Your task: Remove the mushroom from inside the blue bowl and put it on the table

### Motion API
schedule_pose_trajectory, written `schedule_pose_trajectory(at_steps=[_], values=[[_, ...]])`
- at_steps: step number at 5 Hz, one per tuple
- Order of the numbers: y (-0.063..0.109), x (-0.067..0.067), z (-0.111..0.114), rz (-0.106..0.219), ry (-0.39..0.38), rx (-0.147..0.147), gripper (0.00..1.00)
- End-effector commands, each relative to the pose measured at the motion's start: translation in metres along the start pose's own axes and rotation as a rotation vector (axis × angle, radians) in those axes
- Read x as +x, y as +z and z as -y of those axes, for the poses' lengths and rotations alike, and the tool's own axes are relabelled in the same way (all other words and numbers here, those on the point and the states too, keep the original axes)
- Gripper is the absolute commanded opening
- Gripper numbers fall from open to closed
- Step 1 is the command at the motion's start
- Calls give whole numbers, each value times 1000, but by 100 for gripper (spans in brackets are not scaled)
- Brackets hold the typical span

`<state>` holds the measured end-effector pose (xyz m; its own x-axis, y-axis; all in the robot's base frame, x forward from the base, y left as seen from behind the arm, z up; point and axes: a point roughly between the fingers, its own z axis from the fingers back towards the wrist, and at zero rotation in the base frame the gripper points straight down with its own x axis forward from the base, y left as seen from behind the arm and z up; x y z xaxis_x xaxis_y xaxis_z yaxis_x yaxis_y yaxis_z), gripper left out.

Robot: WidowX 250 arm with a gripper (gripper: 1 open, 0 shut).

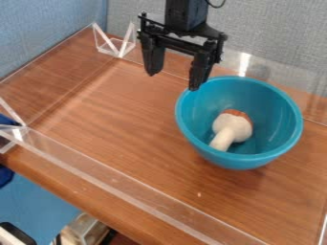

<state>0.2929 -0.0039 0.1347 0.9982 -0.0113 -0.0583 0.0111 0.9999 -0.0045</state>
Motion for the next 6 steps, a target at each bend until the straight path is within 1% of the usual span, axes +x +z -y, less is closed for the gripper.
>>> schedule_pose_trajectory(at_steps=[1, 2, 3, 4, 5, 6], values=[[0, 1, 5, -7, 19, -3, 100], [-4, 7, 17, -1, 43, -11, 100], [-13, 16, 45, 5, 27, -11, 100], [-21, 26, 74, 10, -7, -4, 100], [-28, 30, 75, 12, -11, 7, 100], [-37, 31, 64, -3, -4, 11, 100]])
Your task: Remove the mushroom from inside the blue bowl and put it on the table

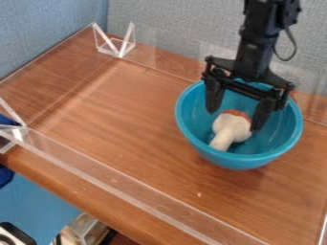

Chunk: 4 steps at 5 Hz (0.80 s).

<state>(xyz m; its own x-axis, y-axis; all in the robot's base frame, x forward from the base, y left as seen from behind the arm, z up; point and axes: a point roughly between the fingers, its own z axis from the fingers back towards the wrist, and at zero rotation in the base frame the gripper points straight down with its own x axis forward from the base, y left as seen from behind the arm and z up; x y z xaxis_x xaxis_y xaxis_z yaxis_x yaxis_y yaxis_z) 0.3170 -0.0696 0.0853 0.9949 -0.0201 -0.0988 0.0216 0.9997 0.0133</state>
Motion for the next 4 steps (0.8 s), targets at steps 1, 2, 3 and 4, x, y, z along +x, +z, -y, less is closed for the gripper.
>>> schedule_pose_trajectory(at_steps=[1, 2, 3, 4], values=[[-9, 8, -5, 23, 67, -9, 100], [-30, 12, -8, 7, 127, -13, 100], [-39, 10, -7, 9, 162, -16, 0], [-41, 7, -5, 18, 196, -22, 0]])
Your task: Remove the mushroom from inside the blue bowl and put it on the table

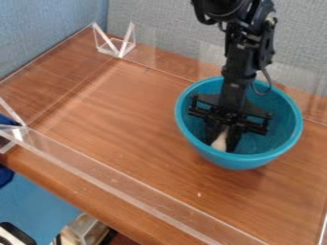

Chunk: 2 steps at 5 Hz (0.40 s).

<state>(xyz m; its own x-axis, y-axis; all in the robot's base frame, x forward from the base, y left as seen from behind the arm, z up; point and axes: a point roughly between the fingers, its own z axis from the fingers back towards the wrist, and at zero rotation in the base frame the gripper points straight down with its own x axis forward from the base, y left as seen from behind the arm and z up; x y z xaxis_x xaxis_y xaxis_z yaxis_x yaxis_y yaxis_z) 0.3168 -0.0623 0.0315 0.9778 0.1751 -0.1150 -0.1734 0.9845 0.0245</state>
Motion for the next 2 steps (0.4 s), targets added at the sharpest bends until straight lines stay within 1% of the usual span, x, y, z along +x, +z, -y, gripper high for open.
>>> schedule_pose_trajectory(at_steps=[1, 2], values=[[20, -3, 1, 64, 36, -34, 0], [34, -10, -9, 81, 15, -45, 0]])
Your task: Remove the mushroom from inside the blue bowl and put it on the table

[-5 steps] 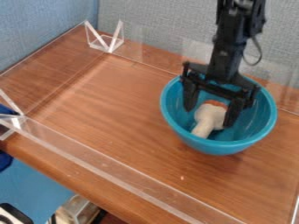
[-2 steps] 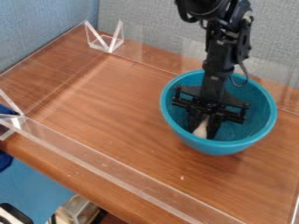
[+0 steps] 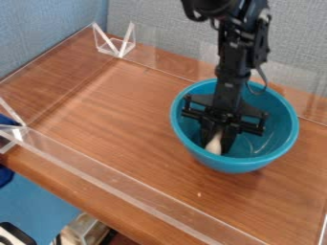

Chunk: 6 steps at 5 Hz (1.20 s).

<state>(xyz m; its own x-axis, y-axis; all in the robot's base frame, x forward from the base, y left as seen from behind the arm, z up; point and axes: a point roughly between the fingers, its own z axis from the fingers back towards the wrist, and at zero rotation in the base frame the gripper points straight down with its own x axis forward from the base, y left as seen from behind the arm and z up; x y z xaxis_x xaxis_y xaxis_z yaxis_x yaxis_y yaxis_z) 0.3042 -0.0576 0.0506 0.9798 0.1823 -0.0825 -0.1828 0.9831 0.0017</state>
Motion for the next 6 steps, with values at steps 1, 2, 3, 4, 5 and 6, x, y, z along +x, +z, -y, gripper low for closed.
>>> schedule_pose_trajectory(at_steps=[1, 2, 3, 4, 5, 6], values=[[43, -3, -11, 89, -4, -42, 0], [77, -7, -21, 140, 91, -64, 0], [97, -10, -44, 164, 218, -67, 0], [94, -16, -79, 155, 186, -42, 0], [80, -22, -108, 131, 137, -13, 0], [74, -23, -100, 115, 189, 0, 0]])
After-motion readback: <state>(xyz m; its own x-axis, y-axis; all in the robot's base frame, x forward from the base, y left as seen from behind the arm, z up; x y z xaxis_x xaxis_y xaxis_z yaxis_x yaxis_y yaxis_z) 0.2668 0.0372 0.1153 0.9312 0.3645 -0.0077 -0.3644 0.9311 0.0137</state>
